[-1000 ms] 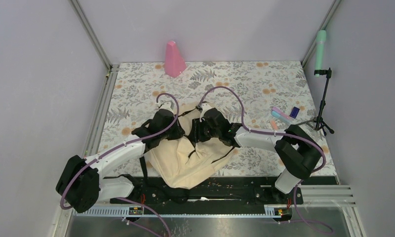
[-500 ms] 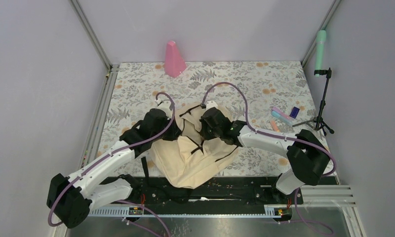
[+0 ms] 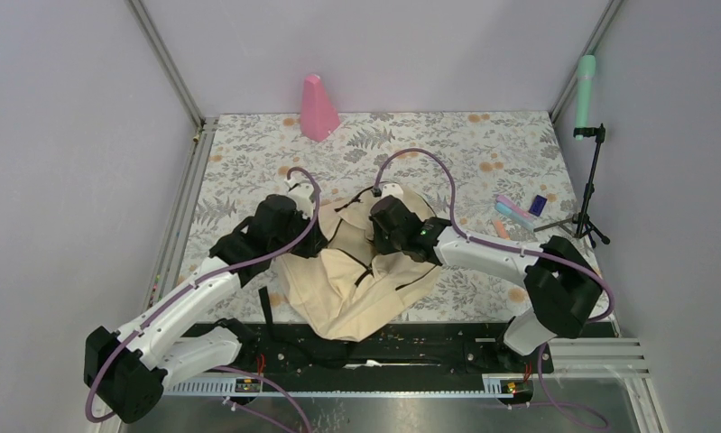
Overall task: Pack the student bag
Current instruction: Adjust the student bag at the center of the board, then pick up the stationery from the center of the board.
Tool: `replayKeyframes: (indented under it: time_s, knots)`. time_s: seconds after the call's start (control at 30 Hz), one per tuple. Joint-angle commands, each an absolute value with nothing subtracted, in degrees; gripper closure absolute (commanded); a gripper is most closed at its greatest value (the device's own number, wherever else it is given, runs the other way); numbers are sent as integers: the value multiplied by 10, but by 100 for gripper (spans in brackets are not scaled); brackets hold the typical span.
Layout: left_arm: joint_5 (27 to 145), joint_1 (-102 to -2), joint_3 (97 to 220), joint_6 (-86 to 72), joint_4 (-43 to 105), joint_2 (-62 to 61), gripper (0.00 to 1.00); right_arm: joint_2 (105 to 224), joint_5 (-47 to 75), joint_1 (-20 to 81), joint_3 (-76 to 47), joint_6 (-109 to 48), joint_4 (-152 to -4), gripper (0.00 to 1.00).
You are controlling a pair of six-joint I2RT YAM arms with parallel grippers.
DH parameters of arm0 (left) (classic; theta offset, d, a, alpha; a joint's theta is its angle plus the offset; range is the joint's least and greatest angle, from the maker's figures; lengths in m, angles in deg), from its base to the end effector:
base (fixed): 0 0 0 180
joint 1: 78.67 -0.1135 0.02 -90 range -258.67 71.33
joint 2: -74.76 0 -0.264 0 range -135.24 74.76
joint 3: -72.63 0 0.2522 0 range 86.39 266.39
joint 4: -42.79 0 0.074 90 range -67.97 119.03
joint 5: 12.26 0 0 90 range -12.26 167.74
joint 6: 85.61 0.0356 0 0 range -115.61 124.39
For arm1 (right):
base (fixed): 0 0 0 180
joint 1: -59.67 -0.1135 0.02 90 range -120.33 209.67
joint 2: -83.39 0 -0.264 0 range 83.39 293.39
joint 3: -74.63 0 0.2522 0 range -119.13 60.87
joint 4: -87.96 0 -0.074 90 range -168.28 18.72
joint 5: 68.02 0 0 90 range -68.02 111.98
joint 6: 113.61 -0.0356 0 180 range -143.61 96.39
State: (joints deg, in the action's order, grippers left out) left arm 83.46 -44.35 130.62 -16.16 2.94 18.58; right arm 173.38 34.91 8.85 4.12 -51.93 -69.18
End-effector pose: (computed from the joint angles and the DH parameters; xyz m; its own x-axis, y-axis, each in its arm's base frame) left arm 0.1725 -0.1221 0.2734 -0.6962 0.0524 -0.7159 0.4074 0.8500 -0.3340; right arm 0.2197 0.2570 0.2202 -0.6834 -0.1067 -0.7222 -0.3712 0.9026 0.2180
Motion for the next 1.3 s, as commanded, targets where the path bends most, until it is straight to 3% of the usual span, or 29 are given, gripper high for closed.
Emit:
replayKeyframes:
  time_s: [0.0, 0.07, 0.13, 0.2, 0.3, 0.43, 0.7, 0.9, 1.27]
  knots:
    - [862, -461, 1359, -132, 22, 203, 100, 1691, 414, 116, 29, -480, -617, 99]
    - [874, -465, 1376, -124, 18, 186, 100, 1660, 394, 116, 23, -467, -612, 85]
    - [877, -471, 1401, -112, 7, 169, 100, 1624, 381, 116, 18, -458, -597, 54]
    - [878, -477, 1420, -101, -3, 156, 100, 1586, 368, 116, 11, -446, -577, 32]
    - [864, -482, 1431, -83, -5, 152, 100, 1531, 371, 119, 5, -438, -528, 18]
    - [861, -490, 1414, -77, 20, 167, 100, 1470, 376, 157, 25, -446, -455, 13]
    - [836, -509, 1391, -63, 12, 190, 100, 1391, 372, 348, 116, -447, -393, 8]
    - [802, -509, 1371, -63, 17, 203, 100, 1457, 266, 508, 143, -454, -441, 18]
    - [763, -509, 1376, -62, -2, 213, 100, 1603, 305, 555, 102, -459, -491, 21]
